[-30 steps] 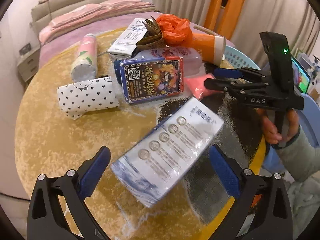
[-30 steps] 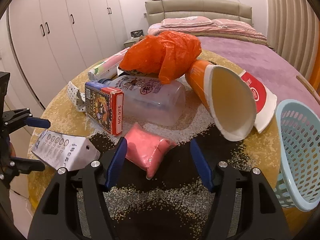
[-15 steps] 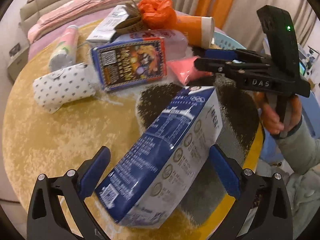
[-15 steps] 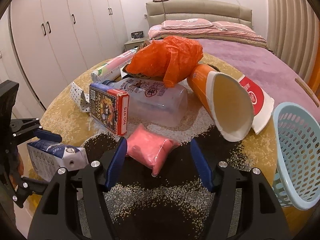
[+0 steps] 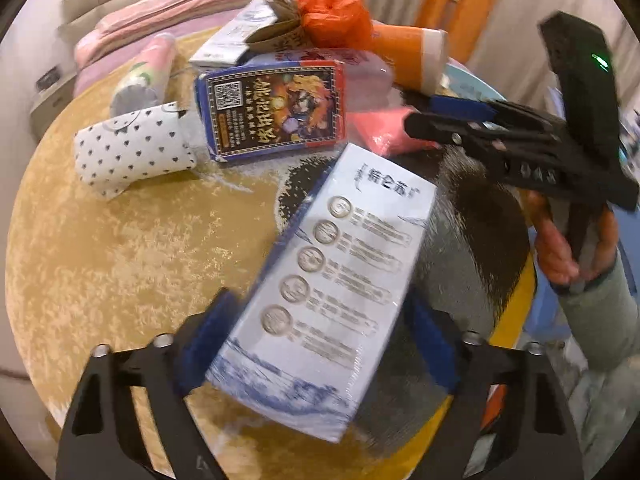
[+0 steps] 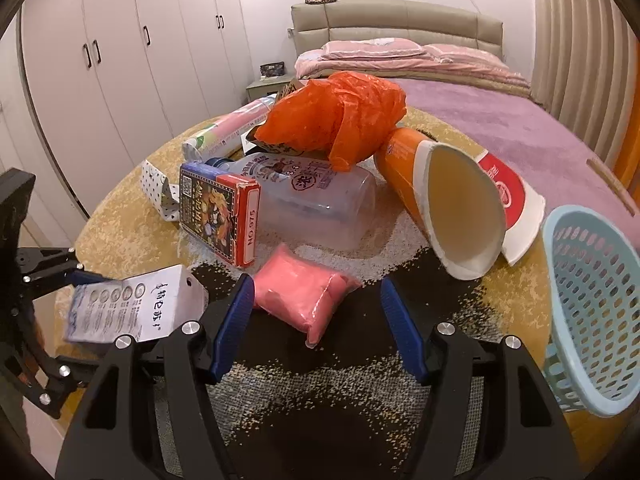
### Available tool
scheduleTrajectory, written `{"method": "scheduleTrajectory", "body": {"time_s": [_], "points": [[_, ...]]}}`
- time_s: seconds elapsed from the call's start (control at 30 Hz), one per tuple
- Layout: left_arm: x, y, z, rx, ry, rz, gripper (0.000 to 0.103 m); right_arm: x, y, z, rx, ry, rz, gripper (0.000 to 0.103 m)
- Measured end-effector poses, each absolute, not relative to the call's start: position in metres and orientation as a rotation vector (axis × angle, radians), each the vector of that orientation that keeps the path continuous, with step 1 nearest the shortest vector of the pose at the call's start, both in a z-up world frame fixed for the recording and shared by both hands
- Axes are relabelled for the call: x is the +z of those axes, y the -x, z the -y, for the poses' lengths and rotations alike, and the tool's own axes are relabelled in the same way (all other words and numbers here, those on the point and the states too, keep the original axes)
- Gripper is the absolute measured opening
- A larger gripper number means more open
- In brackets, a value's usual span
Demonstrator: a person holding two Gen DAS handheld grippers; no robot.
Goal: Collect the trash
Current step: 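Grasp the white-blue milk carton with the left tool while the right tool grasps the pink packet, then carry both items to the blue basket and open both tools to drop them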
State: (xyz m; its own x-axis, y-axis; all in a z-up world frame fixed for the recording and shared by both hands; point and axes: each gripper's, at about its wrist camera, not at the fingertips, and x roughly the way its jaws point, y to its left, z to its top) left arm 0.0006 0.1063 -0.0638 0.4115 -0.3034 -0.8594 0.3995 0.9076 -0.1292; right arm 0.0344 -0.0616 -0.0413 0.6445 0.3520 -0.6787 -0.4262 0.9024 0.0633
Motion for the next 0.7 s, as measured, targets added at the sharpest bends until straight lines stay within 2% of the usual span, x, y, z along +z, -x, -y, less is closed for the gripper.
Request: {"method": "scheduleTrajectory", "body": {"time_s": [0.07, 0.1, 0.13, 0.5, 0.7], "points": [[-0.063, 0.001, -0.1, -0.377, -0.075, -1.028, 0.069, -0.042, -0.036, 0.059, 0.448, 0.105, -0.752, 0.062], [-0.063, 0.001, -0.096, -0.361, -0.06, -1.019, 0.06, -0.042, -0.038, 0.058, 0.453, 0.099, -0.759, 0.062], [-0.063, 0.002, -0.095, -0.353, -0.043, -1.013, 0.058, -0.042, -0.041, 0.057, 0.459, 0.091, -0.767, 0.062], [-0.037, 0.04, -0.13, -0.264, 0.134, -0.877, 0.056, -0.049, -0.05, 0.038, 0.448, 0.132, -0.825, 0.063], [-0.036, 0.029, -0.125, -0.252, 0.161, -0.867, 0.056, -0.057, -0.055, 0.027, 0.433, 0.173, -0.875, 0.064]]}}
